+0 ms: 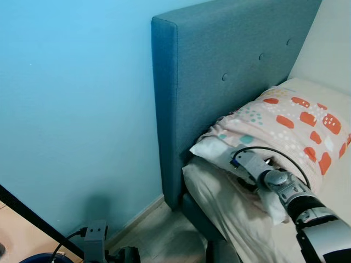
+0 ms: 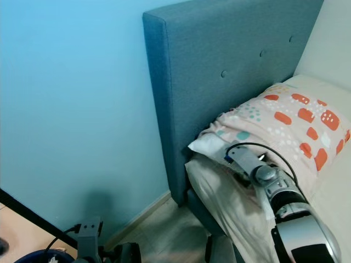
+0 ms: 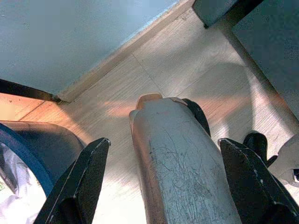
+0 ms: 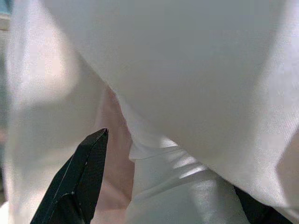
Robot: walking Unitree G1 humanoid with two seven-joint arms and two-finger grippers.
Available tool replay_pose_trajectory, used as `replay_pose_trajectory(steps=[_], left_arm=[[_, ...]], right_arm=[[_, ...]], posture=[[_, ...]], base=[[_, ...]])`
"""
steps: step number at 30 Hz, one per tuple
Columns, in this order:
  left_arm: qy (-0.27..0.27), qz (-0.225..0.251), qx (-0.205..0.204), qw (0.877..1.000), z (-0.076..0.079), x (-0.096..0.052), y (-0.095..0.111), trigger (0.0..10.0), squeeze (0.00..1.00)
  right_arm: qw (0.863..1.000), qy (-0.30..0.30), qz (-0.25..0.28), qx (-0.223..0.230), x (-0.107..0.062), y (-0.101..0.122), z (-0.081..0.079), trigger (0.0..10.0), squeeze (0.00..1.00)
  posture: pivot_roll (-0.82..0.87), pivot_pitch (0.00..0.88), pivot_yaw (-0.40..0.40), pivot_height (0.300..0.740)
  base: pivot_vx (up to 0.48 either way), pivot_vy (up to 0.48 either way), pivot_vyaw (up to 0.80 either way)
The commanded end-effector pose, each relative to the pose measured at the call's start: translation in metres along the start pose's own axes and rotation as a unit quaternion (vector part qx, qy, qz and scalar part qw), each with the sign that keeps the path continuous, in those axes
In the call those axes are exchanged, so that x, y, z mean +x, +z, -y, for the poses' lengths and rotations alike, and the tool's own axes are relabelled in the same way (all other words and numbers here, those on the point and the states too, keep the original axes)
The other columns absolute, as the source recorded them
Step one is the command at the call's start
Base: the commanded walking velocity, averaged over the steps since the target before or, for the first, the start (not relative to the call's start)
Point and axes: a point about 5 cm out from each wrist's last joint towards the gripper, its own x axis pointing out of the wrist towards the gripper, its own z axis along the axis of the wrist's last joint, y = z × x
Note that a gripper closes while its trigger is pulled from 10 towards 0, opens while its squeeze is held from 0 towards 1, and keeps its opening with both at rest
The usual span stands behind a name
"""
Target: Clean up the room
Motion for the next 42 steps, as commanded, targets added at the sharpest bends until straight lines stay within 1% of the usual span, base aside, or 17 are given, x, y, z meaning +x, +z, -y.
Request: replay_pose_trajectory(steps=[1,4,10,12,15,17,21,23,24,25,26,29,30,32,34,38,42], left_arm=[[0.001,-0.035,-0.014,0.999,0.0,-0.004,-0.019,10.0,0.0],[0.001,-0.034,-0.014,0.999,0.0,-0.004,-0.019,10.0,0.0],[-0.002,-0.033,-0.017,0.999,0.002,-0.004,-0.02,10.0,0.0],[-0.002,-0.032,-0.018,0.999,0.002,-0.003,-0.019,10.0,0.0],[-0.003,-0.028,-0.018,0.999,0.002,-0.003,-0.017,10.0,0.0],[-0.003,-0.028,-0.018,0.999,0.002,-0.003,-0.017,10.0,0.0],[-0.003,-0.029,-0.016,0.999,0.002,-0.003,-0.017,10.0,0.0],[-0.002,-0.028,-0.019,0.999,0.002,-0.003,-0.017,10.0,0.0],[-0.002,-0.028,-0.019,0.999,0.002,-0.003,-0.017,10.0,0.0],[-0.002,-0.027,-0.021,0.999,0.002,-0.003,-0.017,10.0,0.0],[-0.002,-0.027,-0.021,0.999,0.002,-0.003,-0.017,10.0,0.0],[-0.002,-0.026,-0.022,0.999,0.002,-0.003,-0.017,10.0,0.0],[-0.002,-0.028,-0.021,0.999,0.002,-0.003,-0.017,10.0,0.0],[-0.002,-0.028,-0.021,0.999,0.002,-0.003,-0.017,10.0,0.0],[-0.002,-0.03,-0.02,0.999,0.003,-0.003,-0.018,10.0,0.0],[-0.003,-0.03,-0.02,0.999,0.003,-0.003,-0.017,10.0,0.0],[-0.013,-0.039,-0.021,0.999,0.005,-0.002,-0.018,10.0,0.0]], right_arm=[[0.999,-0.05,-0.005,0.004,-0.007,-0.002,0.024,10.0,0.0],[0.998,-0.06,-0.008,0.004,-0.009,-0.003,0.029,10.0,0.0],[0.999,-0.048,0.002,-0.003,-0.003,0.003,0.014,10.0,0.0],[0.998,-0.056,0.002,0.003,-0.003,0.002,0.015,10.0,0.0],[0.993,-0.106,0.002,0.05,-0.009,0.0,0.034,10.0,0.0],[0.991,-0.118,0.004,0.066,-0.01,0.0,0.038,10.0,0.0],[0.992,-0.104,0.015,0.068,-0.006,0.006,0.029,10.0,0.0],[0.995,-0.078,0.018,0.055,-0.001,0.009,0.014,10.0,0.0],[0.995,-0.078,0.018,0.055,-0.001,0.009,0.014,10.0,0.0],[0.997,-0.05,0.019,0.05,0.004,0.012,-0.001,10.0,0.0],[0.998,-0.038,0.02,0.05,0.005,0.013,-0.006,10.0,0.0],[0.998,-0.031,0.021,0.05,0.006,0.014,-0.009,10.0,0.0],[0.999,0.015,0.023,0.043,0.01,0.016,-0.027,10.0,0.0],[0.999,0.015,0.023,0.043,0.01,0.016,-0.027,10.0,0.0],[0.997,0.061,0.02,0.033,0.011,0.014,-0.041,10.0,0.0],[0.997,0.074,0.016,0.035,0.011,0.013,-0.044,10.0,0.0],[0.989,0.143,0.017,0.043,0.009,0.01,-0.048,10.0,0.0]], posture=[[-0.1,0.124,-0.031,0.596],[-0.1,0.123,-0.032,0.596],[-0.09,0.12,-0.032,0.596],[-0.08,0.122,-0.031,0.596],[-0.09,0.124,-0.029,0.596],[-0.09,0.125,-0.03,0.596],[-0.09,0.126,-0.032,0.596],[-0.09,0.127,-0.034,0.596],[-0.09,0.127,-0.034,0.596],[-0.09,0.126,-0.035,0.596],[-0.09,0.126,-0.035,0.596],[-0.09,0.125,-0.035,0.596],[-0.09,0.121,-0.033,0.596],[-0.09,0.121,-0.033,0.596],[-0.1,0.118,-0.033,0.596],[-0.1,0.116,-0.031,0.596],[-0.11,0.103,-0.027,0.596]], base=[[0.0,0.0,0.0],[0.0,0.0,0.0],[0.0,0.0,0.0],[0.0,0.0,0.0],[0.0,0.0,0.0],[0.0,0.0,0.0],[0.0,0.0,0.0],[0.0,0.0,0.0],[0.0,0.0,0.0],[0.0,0.0,0.0],[0.0,0.0,0.0],[0.0,0.0,0.0],[0.0,0.0,0.0],[0.0,0.0,0.0],[0.0,0.0,0.0],[0.0,0.0,0.0],[0.0,0.0,0.0]])
